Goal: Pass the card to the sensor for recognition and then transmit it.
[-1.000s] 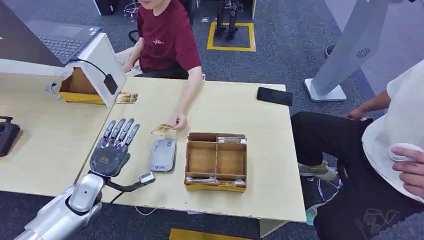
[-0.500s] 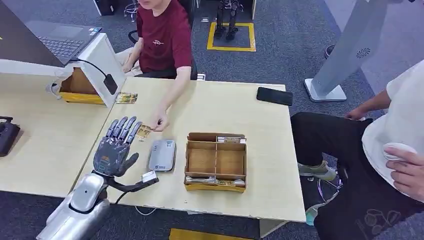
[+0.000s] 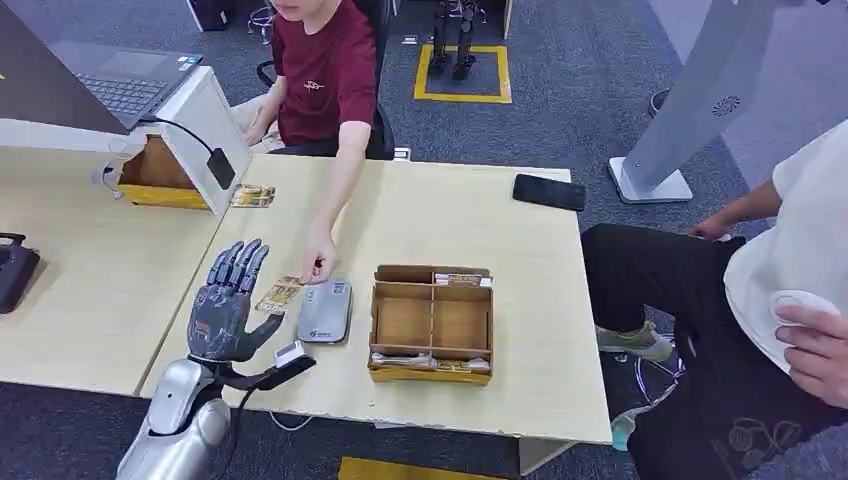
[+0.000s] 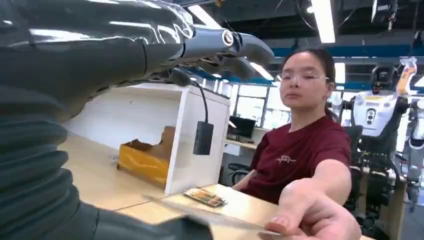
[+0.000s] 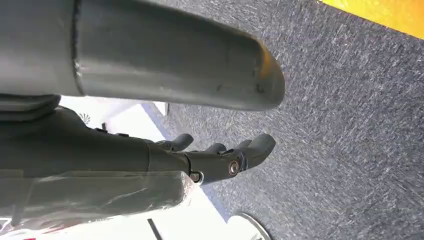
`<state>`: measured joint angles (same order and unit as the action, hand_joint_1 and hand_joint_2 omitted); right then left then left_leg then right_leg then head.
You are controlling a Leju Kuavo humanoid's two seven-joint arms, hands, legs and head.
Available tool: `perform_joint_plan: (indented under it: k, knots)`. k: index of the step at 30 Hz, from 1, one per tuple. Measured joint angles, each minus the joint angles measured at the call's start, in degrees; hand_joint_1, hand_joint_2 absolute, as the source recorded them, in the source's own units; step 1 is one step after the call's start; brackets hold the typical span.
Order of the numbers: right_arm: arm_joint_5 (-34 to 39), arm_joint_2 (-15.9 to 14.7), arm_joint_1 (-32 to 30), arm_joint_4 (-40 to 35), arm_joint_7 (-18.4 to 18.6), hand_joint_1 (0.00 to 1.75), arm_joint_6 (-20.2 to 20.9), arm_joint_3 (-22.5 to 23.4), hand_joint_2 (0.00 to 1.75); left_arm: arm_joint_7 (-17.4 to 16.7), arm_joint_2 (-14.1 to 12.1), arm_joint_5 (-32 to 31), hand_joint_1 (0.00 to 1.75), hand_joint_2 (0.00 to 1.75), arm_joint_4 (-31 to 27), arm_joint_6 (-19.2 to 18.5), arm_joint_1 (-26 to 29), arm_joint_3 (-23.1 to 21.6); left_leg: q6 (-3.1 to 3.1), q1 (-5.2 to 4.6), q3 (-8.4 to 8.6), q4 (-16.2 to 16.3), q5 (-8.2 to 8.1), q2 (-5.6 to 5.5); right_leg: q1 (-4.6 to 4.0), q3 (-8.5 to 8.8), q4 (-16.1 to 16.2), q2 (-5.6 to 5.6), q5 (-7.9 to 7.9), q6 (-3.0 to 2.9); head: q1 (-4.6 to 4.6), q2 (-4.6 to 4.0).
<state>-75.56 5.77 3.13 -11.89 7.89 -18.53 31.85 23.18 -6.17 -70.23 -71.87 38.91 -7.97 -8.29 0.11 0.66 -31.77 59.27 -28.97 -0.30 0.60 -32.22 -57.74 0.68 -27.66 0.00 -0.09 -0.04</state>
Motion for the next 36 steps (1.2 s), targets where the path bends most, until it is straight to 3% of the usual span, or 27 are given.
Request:
perform_joint_plan:
  k: [9, 19, 22, 25, 27, 29, 32, 36]
  knots:
    - [-2.3, 0.02, 0.29, 0.0, -0.28, 0.0, 0.02, 0.83, 0.0, 6.52, 3.04, 4.35, 1.75, 1.75, 1.09, 0.59, 1.35, 4.94, 0.0, 0.0, 0.0, 0.0, 0.0, 0.0, 0.0, 0.0, 0.0, -0.01, 0.0, 0.0, 0.02, 0.0]
    - [-2.97, 0.2, 0.52, 0.0, -0.52, 0.0, 0.02, 1.33, 0.0, 8.25, 3.74, 6.43, 1.75, 1.75, 1.31, 0.83, 2.96, 6.04, 0.0, 0.0, 0.0, 0.0, 0.0, -0.01, 0.0, -0.01, 0.0, -0.02, 0.0, 0.0, 0.0, 0.0]
    - [-2.97, 0.28, 0.52, 0.0, -0.52, 0.0, 0.0, 1.57, 0.0, 9.3, 4.09, 11.6, 1.75, 1.75, 1.29, -0.68, 3.04, 6.04, 0.01, 0.0, 0.01, 0.0, 0.01, -0.02, 0.0, -0.01, 0.0, -0.02, 0.0, 0.0, 0.0, 0.0]
    - [-2.87, 0.37, 0.52, 0.0, -0.15, 0.0, -0.09, 2.01, 0.0, 9.95, 5.14, 19.8, 1.75, 1.75, 0.96, -8.73, 2.66, 6.04, 0.02, 0.0, 0.02, 0.01, 0.02, -0.02, 0.0, -0.02, 0.0, -0.02, 0.01, 0.01, 0.0, 0.0]
    - [-2.75, 0.46, 0.5, 0.0, 0.18, 0.0, -0.24, 2.77, 0.0, 9.46, 6.4, 28.95, 1.75, 1.75, -0.08, -18.86, 1.99, 6.01, 0.05, -0.01, 0.0, 0.02, 0.05, -0.03, 0.0, -0.02, 0.01, -0.02, 0.03, 0.03, 0.0, 0.0]
    - [-2.6, 0.61, 0.5, 0.0, 0.52, 0.0, -0.44, 3.28, 0.0, 8.45, 7.52, 34.72, 1.75, 1.75, -1.31, -25.36, 1.18, 5.97, 0.05, -0.01, -0.01, 0.03, 0.05, -0.03, 0.01, -0.02, 0.01, -0.03, 0.04, 0.03, 0.0, 0.0]
    - [-2.62, 0.83, 0.48, 0.0, 0.77, 0.0, -0.61, 4.24, 0.0, 6.7, 8.9, 41.08, 1.75, 1.75, -3.08, -31.45, -0.04, 5.86, 0.05, -0.01, 0.0, 0.03, 0.05, 0.02, 0.0, -0.02, 0.01, 0.03, 0.09, 0.0, 0.0, 0.0]
    - [-2.78, 1.07, 0.46, 0.0, 0.79, 0.0, -0.68, 4.98, 0.0, 5.36, 9.86, 44.09, 1.75, 1.75, -4.48, -34.16, -1.07, 5.73, 0.05, -0.01, 0.01, 0.04, 0.05, 0.01, 0.0, -0.03, 0.01, 0.02, 0.09, 0.0, 0.0, 0.0]
